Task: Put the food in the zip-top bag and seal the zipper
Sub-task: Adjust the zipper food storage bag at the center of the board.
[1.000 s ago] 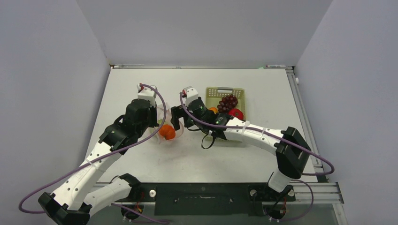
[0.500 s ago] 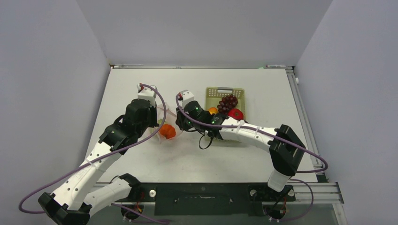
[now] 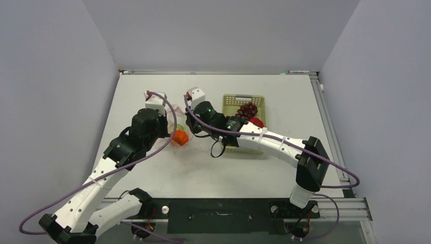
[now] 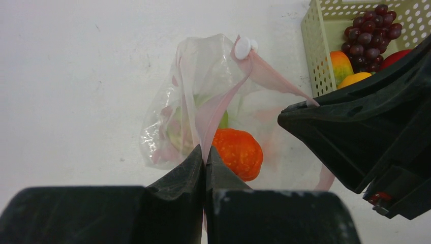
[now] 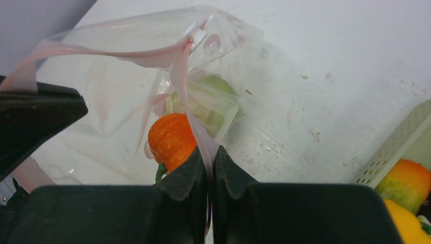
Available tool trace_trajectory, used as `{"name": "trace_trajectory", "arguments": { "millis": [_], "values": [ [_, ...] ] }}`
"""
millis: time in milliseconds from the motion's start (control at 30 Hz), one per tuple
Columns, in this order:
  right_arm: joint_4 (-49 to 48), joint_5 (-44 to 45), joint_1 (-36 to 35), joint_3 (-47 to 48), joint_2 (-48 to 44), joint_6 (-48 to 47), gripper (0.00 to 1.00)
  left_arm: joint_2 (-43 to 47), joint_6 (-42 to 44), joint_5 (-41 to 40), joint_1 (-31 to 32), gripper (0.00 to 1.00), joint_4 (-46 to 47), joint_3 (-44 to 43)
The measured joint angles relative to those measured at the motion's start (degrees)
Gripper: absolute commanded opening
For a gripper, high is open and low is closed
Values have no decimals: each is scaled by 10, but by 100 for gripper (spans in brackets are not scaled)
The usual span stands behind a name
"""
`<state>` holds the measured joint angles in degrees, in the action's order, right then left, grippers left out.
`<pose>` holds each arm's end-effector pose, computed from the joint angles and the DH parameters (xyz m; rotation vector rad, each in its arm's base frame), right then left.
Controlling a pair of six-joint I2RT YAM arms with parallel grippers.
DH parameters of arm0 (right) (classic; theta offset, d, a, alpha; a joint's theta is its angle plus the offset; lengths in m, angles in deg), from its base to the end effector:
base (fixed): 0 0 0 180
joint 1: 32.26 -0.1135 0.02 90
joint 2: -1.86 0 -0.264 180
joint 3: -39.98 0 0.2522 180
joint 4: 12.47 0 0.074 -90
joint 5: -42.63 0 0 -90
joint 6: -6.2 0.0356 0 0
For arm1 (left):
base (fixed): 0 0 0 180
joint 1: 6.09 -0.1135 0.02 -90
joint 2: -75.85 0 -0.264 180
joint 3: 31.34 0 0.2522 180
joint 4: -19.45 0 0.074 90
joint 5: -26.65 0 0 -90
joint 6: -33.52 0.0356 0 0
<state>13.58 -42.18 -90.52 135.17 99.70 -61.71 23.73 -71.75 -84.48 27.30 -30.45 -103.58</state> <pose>0.2152 0.3418 0.3108 -0.6153 2.0711 0.7509 0.1638 -0.0926 0.3554 0.1035 2.0528 -0.1409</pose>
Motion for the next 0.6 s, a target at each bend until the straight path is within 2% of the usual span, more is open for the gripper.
{"name": "trace_trajectory", "arguments": {
  "millis": [200,600],
  "values": [
    [25,28,-3,69,0,-33,5,33,0,-10,-1,0,0,0],
    [82,53,-12,139,-19,-69,5,53,0,2,-1,0,-26,-27]
  ]
}}
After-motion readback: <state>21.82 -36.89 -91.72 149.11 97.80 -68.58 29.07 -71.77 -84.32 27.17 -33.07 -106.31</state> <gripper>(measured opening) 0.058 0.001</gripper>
